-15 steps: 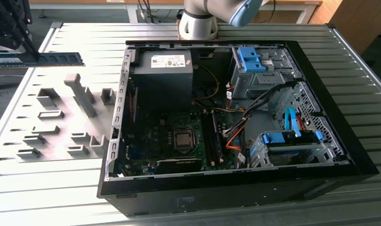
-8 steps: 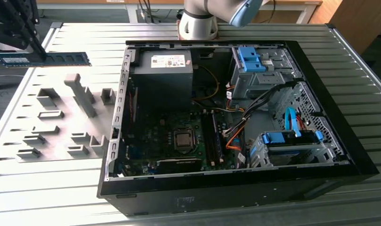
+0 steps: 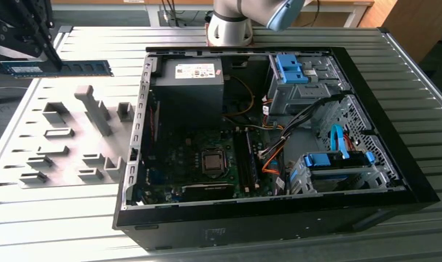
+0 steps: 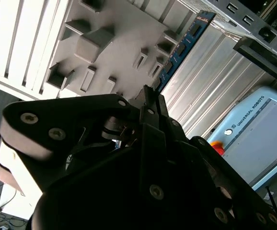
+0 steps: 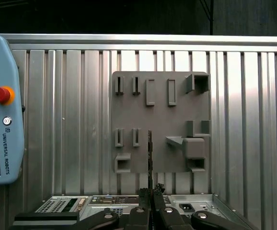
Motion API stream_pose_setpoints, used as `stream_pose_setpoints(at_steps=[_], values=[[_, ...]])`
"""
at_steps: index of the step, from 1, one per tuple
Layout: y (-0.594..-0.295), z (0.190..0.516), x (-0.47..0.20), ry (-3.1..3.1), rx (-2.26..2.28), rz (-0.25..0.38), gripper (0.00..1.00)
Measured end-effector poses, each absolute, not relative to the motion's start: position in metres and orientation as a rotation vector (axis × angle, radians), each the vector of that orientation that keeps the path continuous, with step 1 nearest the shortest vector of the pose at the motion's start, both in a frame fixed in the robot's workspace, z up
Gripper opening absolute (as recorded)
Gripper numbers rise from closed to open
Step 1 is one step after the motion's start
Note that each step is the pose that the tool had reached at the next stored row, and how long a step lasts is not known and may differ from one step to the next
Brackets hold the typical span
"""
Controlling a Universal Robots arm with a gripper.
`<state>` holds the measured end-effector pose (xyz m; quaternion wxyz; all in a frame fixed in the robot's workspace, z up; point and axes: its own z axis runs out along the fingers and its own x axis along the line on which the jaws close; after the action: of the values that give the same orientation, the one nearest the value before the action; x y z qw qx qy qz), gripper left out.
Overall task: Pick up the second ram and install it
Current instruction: 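Pick up the second ram and move it above second insertion slot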
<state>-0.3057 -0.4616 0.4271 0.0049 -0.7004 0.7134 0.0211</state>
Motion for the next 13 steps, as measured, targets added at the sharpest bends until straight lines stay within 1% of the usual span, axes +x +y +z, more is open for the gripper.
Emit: stream_pose_setpoints(at_steps=[13], values=[[-0.462,0.427,-0.291,2.234,-2.194,0.066,0.14]])
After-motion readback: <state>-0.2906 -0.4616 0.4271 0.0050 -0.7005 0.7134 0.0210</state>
